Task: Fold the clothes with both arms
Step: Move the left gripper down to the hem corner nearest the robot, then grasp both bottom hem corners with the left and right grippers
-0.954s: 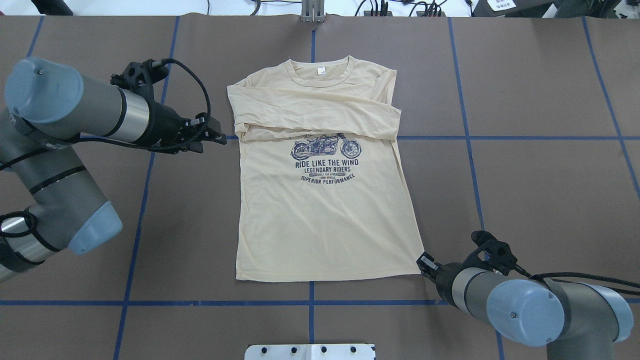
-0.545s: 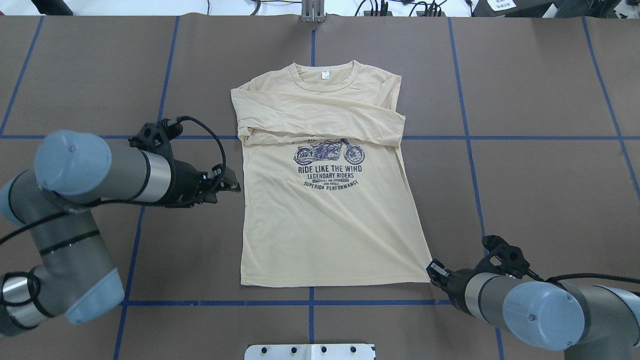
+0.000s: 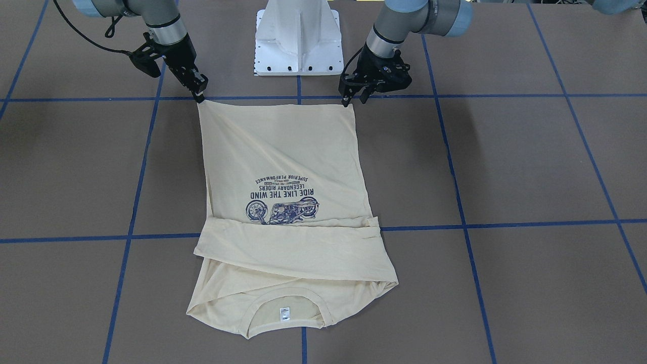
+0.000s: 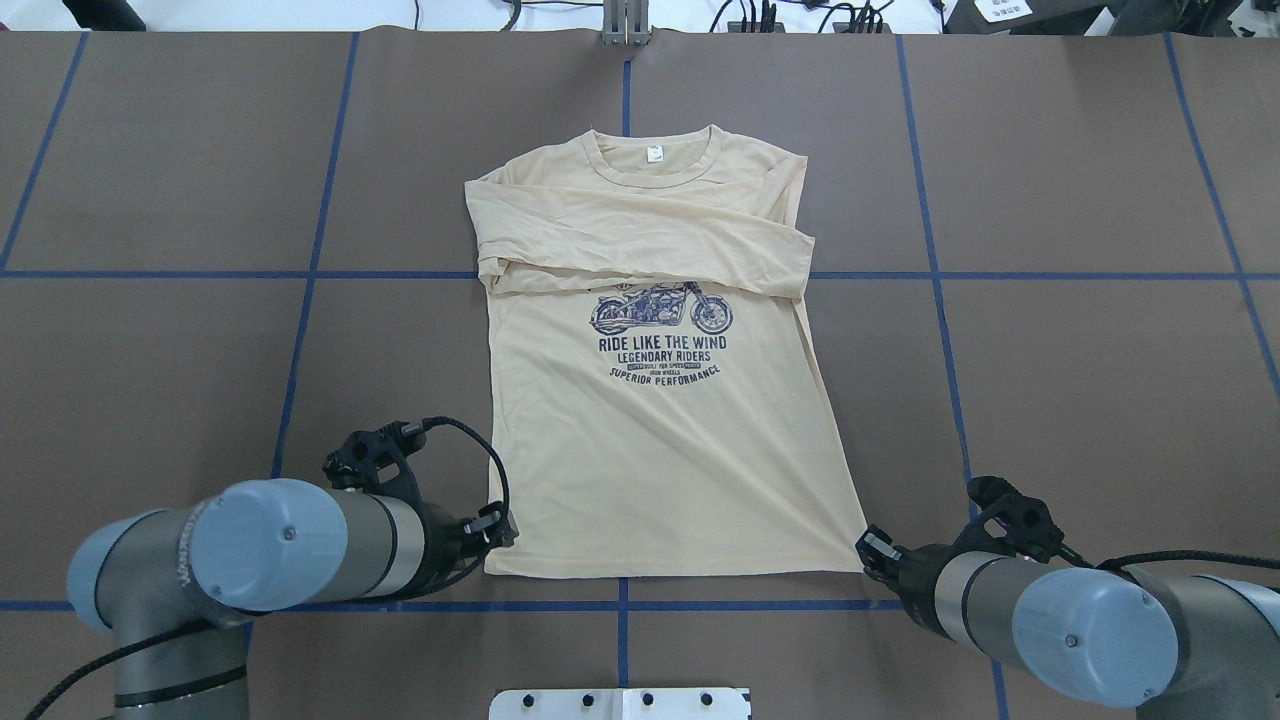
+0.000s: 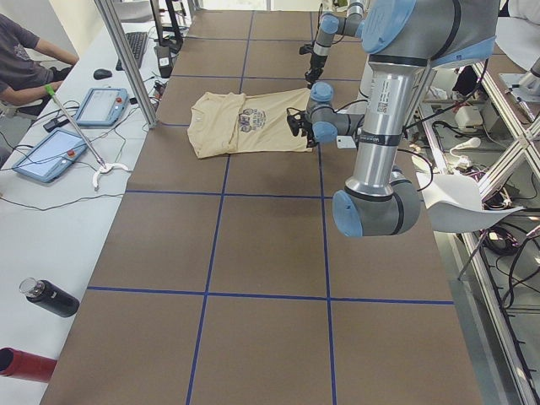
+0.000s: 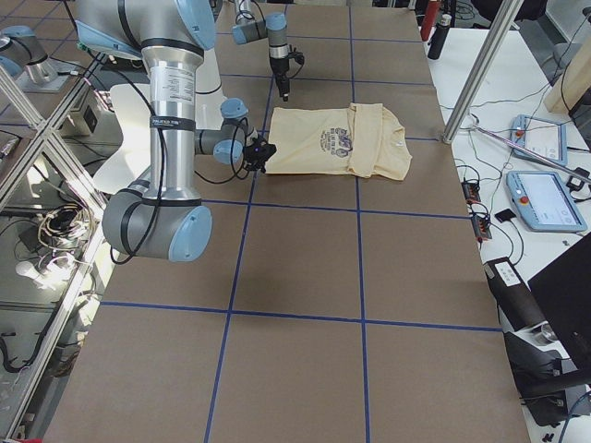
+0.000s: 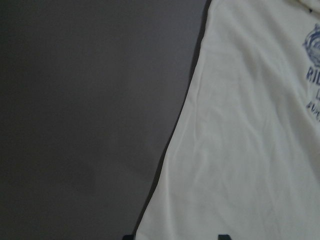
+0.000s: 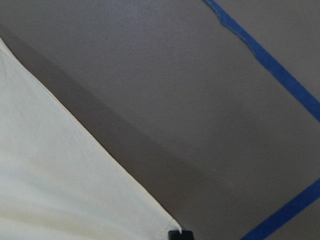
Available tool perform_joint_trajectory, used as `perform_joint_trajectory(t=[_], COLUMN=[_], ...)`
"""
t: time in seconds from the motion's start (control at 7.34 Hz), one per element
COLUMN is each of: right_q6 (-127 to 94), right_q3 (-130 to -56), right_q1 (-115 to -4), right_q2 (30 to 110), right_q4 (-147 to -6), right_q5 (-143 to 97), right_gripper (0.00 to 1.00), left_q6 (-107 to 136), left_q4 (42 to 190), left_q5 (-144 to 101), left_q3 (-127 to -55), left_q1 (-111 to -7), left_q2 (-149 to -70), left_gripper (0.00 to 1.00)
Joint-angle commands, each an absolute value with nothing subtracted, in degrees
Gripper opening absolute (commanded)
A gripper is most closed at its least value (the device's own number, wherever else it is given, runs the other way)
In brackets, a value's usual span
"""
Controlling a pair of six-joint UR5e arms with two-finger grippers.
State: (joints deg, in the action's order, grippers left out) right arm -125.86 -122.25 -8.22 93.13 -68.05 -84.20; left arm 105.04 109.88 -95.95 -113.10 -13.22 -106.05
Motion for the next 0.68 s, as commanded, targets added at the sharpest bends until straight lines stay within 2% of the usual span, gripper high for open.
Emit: perform_joint_trajectory(t=[0.0,0.55], right_q6=[-125.86,-125.86], right_q3=[-122.26,-122.26], right_q1=[-8.26,-8.26], right_q2=[92.99,93.08], right_q4=[-68.03,-68.12], right_q5=[-84.11,-84.11], right_gripper=[0.00,0.00], left_q6=[105.65,105.47], left_q4=[109.25,109.34], left_q5=[-93.88,-93.78], left_q3=[-111.81,-110.57], left_q1=[-11.43,-11.69], left_q2=[-106.26,-106.26], left_gripper=[0.59,0.53])
